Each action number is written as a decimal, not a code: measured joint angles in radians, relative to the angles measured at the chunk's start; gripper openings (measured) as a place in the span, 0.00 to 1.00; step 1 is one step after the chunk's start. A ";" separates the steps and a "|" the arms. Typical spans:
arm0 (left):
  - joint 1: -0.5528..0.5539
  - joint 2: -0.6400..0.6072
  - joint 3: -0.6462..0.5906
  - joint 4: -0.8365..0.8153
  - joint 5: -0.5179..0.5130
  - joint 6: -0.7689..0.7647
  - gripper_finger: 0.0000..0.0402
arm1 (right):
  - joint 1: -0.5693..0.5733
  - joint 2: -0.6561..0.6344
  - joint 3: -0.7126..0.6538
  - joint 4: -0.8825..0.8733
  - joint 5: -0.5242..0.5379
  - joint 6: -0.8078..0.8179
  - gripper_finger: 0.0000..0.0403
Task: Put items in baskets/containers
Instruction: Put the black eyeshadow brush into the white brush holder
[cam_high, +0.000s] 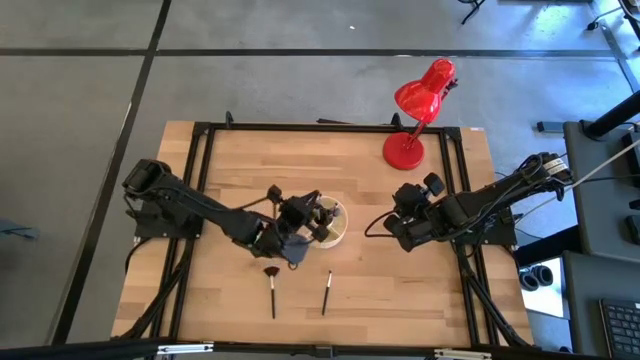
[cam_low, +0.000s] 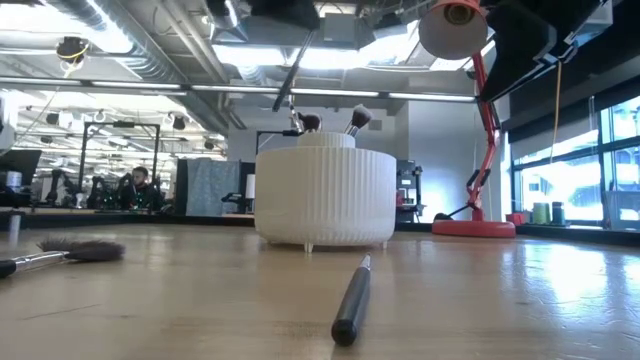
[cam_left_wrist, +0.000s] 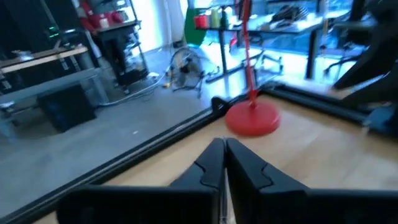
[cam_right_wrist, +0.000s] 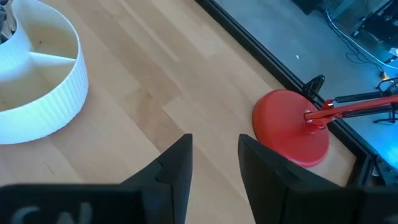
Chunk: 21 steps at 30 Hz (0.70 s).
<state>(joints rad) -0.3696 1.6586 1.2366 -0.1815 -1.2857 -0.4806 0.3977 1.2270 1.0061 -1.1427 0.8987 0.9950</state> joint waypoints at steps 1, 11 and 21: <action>0.003 -0.005 0.000 0.044 -0.001 0.043 0.02 | 0.000 0.000 0.000 0.000 0.004 -0.001 0.32; 0.048 0.083 0.000 0.286 0.030 0.065 0.02 | 0.000 0.000 0.000 -0.001 0.053 -0.011 0.32; 0.057 0.167 0.000 0.287 0.015 -0.011 0.06 | 0.000 0.000 0.000 -0.004 0.052 -0.011 0.32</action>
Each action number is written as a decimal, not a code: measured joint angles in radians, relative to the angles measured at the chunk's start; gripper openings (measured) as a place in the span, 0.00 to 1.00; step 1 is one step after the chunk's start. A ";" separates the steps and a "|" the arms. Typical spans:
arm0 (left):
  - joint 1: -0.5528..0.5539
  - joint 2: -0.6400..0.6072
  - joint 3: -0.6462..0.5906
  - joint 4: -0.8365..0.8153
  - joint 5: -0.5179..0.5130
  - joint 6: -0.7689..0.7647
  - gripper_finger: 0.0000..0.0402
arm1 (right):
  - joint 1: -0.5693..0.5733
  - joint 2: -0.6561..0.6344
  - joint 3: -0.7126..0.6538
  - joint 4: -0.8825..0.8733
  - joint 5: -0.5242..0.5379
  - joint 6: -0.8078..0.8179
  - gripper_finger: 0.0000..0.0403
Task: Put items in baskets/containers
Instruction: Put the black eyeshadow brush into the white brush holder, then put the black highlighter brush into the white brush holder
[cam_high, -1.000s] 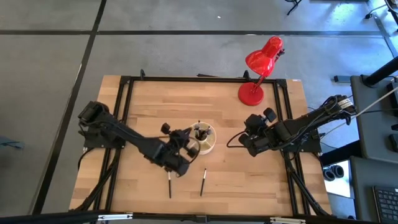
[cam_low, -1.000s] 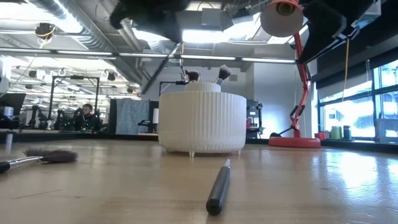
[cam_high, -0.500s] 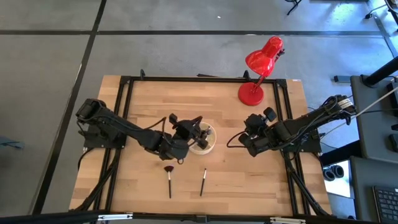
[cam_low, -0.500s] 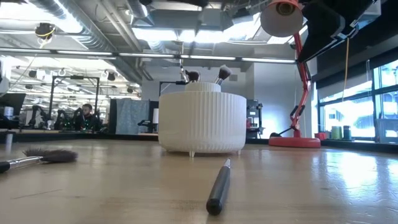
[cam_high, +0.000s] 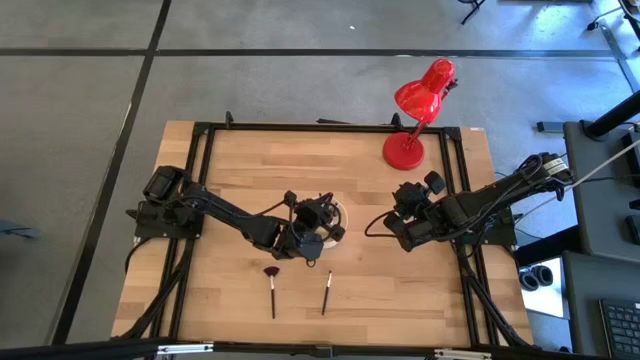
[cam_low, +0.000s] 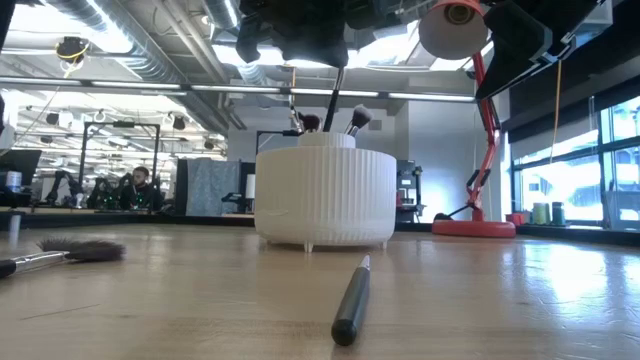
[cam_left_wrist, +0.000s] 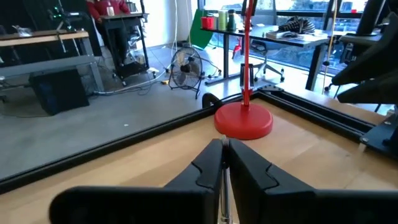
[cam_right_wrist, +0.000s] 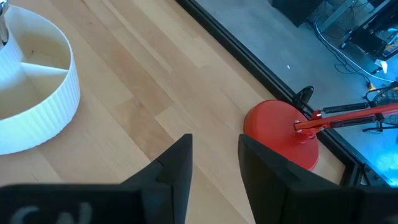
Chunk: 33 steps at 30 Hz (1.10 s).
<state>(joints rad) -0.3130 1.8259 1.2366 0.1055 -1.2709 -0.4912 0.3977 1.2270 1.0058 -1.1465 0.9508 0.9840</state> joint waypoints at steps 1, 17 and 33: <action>0.000 0.000 0.000 0.000 -0.004 0.000 0.07 | 0.000 0.000 0.000 0.000 0.000 0.000 0.32; -0.186 -0.108 0.001 -0.204 0.225 -0.103 0.30 | 0.000 0.000 0.000 -0.003 -0.001 -0.010 0.32; -0.343 -0.042 -0.051 -1.020 0.829 -1.232 0.29 | 0.000 0.000 0.000 0.006 -0.037 0.011 0.32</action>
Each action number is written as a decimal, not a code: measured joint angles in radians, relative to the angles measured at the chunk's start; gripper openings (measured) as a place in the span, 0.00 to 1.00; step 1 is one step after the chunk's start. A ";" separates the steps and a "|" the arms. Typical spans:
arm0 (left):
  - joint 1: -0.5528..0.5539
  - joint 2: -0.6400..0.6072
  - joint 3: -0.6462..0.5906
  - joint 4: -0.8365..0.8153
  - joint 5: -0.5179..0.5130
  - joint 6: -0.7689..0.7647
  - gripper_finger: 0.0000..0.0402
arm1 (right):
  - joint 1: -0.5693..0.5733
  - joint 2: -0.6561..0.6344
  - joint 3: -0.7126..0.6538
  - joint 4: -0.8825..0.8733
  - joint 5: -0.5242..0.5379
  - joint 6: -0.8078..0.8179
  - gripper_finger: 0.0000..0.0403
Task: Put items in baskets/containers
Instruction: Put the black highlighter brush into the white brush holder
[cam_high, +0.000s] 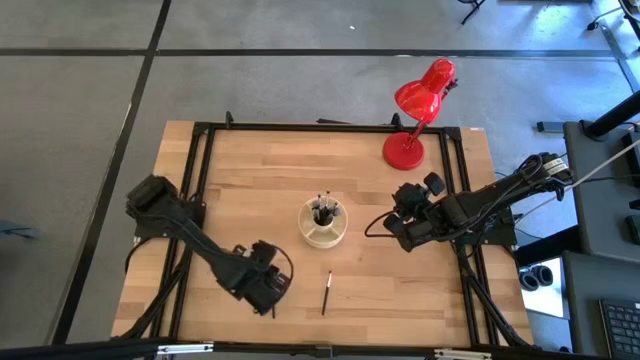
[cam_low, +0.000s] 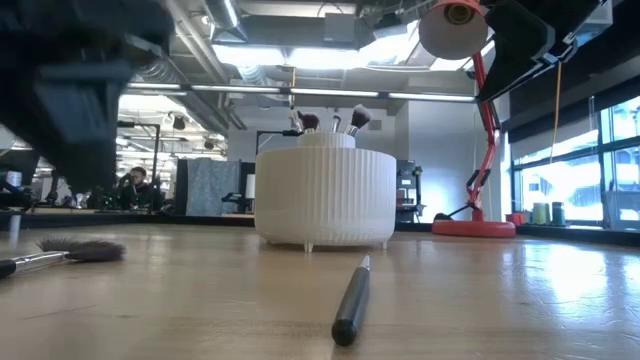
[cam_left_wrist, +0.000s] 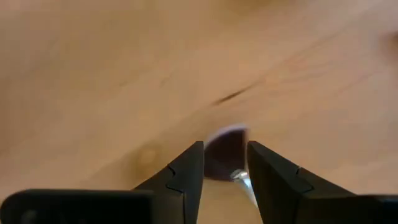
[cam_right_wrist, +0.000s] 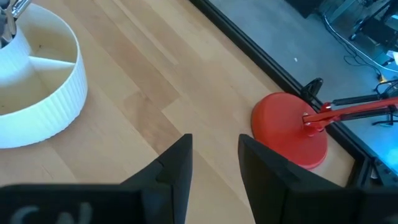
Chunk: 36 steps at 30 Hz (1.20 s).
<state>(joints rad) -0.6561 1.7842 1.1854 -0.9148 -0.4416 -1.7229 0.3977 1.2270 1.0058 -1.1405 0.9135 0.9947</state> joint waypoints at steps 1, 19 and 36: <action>0.011 0.011 0.000 -0.004 0.038 0.001 0.30 | 0.000 0.000 0.000 0.001 0.000 0.000 0.32; 0.117 0.147 0.005 0.033 0.299 0.027 0.50 | 0.000 0.000 0.000 0.006 -0.026 0.000 0.32; 0.112 0.140 0.027 0.035 0.256 0.192 0.01 | 0.000 0.000 0.000 0.006 -0.026 -0.003 0.32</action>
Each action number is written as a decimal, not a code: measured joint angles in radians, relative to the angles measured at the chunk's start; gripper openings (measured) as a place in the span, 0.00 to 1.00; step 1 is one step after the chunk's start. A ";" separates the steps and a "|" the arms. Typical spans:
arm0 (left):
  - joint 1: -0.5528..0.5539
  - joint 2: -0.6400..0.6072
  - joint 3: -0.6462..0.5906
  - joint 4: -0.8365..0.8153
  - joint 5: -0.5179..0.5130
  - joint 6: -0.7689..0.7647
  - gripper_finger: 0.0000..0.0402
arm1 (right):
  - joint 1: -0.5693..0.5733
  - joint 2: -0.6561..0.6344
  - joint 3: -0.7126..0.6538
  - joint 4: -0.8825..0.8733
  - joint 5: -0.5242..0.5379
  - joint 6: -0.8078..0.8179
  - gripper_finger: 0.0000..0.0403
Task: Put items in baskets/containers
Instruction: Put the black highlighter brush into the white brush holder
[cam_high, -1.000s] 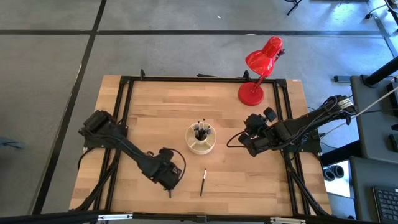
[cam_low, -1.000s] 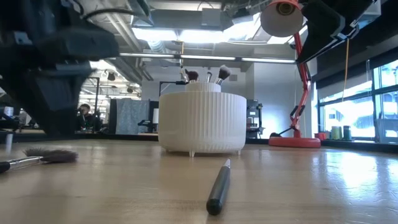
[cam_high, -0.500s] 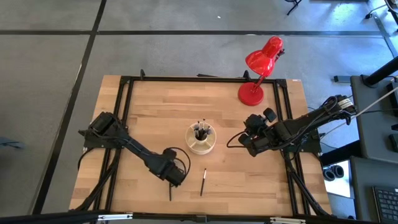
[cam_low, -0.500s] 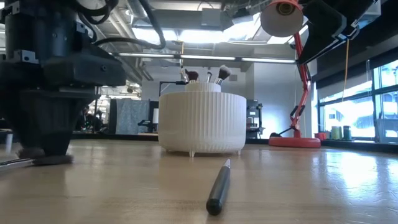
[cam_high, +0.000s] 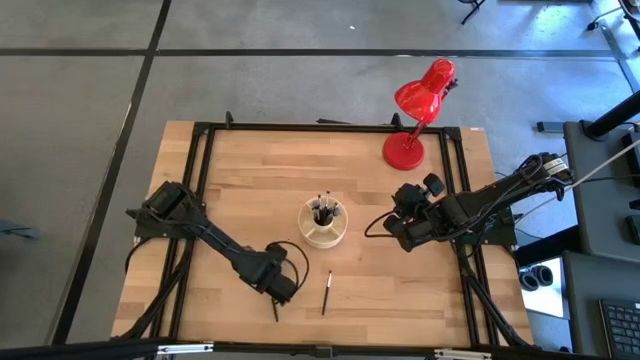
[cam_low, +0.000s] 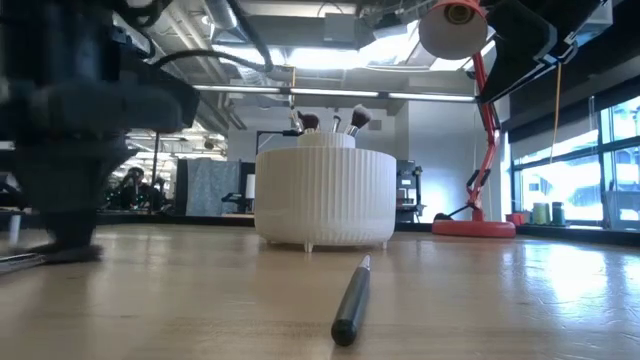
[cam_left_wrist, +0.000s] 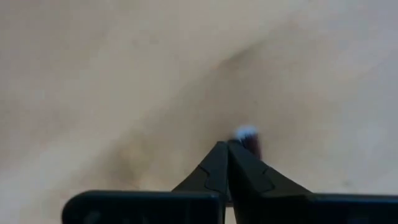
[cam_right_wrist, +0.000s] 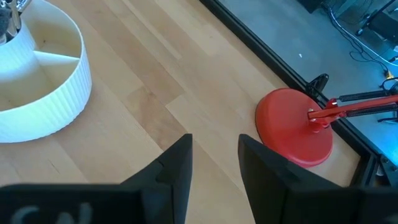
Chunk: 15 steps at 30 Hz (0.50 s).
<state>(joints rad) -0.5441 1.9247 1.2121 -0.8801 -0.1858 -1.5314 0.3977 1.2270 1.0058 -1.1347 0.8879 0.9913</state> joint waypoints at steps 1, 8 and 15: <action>-0.001 -0.002 0.009 -0.038 -0.043 0.014 0.01 | 0.000 0.000 0.000 0.000 0.001 0.000 0.32; 0.001 -0.097 0.175 -0.237 -0.406 0.170 0.00 | 0.000 0.000 0.000 0.000 0.009 0.001 0.32; 0.010 -0.141 0.343 -0.155 -0.888 0.621 0.00 | 0.000 0.000 0.000 0.005 0.009 0.003 0.32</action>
<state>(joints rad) -0.5346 1.7832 1.5546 -1.0351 -1.0733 -0.9101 0.3977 1.2266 1.0058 -1.1299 0.8970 0.9942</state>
